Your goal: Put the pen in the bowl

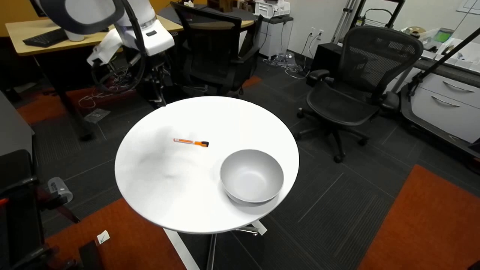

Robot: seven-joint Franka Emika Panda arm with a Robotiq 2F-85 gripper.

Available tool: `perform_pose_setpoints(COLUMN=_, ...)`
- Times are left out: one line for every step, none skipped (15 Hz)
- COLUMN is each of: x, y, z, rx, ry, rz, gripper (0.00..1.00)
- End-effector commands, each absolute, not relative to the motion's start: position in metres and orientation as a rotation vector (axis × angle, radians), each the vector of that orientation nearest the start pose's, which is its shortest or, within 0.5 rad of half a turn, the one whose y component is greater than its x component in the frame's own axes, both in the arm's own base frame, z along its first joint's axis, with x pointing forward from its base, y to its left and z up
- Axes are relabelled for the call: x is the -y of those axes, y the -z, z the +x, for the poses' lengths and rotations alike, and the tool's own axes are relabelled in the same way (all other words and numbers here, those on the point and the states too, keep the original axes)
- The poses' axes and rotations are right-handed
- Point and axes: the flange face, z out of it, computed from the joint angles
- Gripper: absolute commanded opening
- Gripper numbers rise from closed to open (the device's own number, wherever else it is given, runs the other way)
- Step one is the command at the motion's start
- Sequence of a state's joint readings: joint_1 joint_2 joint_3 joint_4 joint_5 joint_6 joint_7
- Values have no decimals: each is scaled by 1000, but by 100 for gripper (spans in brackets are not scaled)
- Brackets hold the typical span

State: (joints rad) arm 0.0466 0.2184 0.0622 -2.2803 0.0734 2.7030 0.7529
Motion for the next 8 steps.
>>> perform_pose_setpoints(x=-46, y=-253, z=577, rx=-1194, ry=192, rz=-2777, gripper=100)
perform_pose_setpoints(x=-43, y=-245, z=582, rx=-1217, ry=177, rz=-2769, gripper=100)
perform_pose_setpoints(x=-40, y=-237, z=588, rx=-1246, ry=161, rz=-2761, gripper=100)
perform_pose_setpoints(x=-38, y=-227, z=593, rx=-1265, ry=143, rz=-2758, gripper=100)
perform_pose_setpoints(x=-36, y=-219, z=598, rx=-1281, ry=123, rz=-2754, gripper=100)
perform_pose_setpoints(x=-35, y=-211, z=601, rx=-1300, ry=107, rz=-2755, gripper=100)
perform_pose_setpoints(x=-34, y=-202, z=605, rx=-1312, ry=90, rz=-2756, gripper=100)
perform_pose_setpoints(x=-33, y=-194, z=608, rx=-1342, ry=75, rz=-2757, gripper=100)
